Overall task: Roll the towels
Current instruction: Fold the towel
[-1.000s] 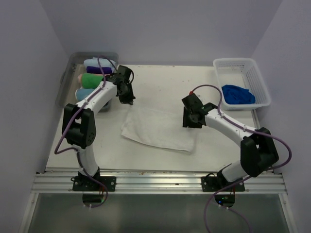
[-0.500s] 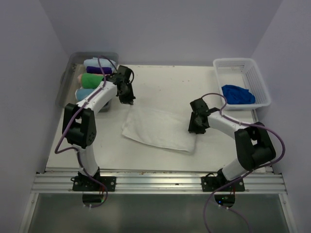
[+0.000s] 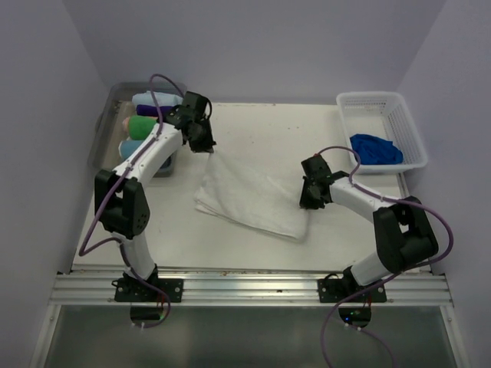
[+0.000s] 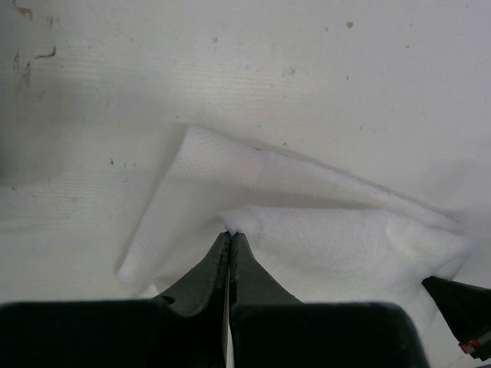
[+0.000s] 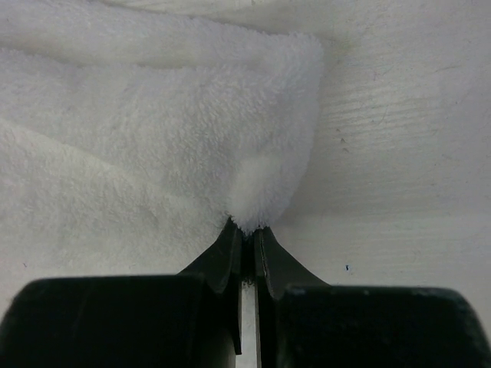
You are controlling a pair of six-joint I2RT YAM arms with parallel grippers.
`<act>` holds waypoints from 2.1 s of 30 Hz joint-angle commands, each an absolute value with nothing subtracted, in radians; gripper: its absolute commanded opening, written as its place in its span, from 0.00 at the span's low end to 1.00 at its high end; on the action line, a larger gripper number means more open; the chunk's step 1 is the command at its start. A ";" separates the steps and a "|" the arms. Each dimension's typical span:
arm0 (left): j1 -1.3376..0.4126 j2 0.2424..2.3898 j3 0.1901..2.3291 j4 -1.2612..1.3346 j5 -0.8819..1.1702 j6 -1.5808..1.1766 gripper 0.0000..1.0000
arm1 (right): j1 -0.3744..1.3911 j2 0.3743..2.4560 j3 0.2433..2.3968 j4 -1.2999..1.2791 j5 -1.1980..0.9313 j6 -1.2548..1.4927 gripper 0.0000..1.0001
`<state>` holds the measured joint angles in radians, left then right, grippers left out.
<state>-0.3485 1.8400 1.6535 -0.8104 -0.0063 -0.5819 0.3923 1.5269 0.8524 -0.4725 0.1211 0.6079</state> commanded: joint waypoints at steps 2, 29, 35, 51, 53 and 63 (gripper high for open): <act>-0.344 1.923 1.729 -0.795 -0.044 -0.560 0.00 | 0.388 1.535 0.867 -0.476 0.170 0.597 0.00; -0.511 1.848 1.586 -0.730 -0.053 -0.580 0.34 | 0.413 1.446 1.000 -0.565 0.213 0.569 0.12; -0.494 1.897 1.467 -0.667 -0.031 -0.563 0.25 | 0.411 1.644 1.081 -0.505 0.123 0.540 0.03; -0.364 1.861 1.285 -0.637 0.055 -0.517 0.22 | 0.327 1.660 0.985 -0.485 0.112 0.525 0.01; -0.377 1.830 1.318 -0.663 0.057 -0.518 0.24 | 0.330 1.635 0.980 -0.492 0.107 0.522 0.01; -0.466 1.762 1.220 -0.672 0.025 -0.580 0.22 | 0.331 1.606 1.046 -0.523 0.143 0.497 0.03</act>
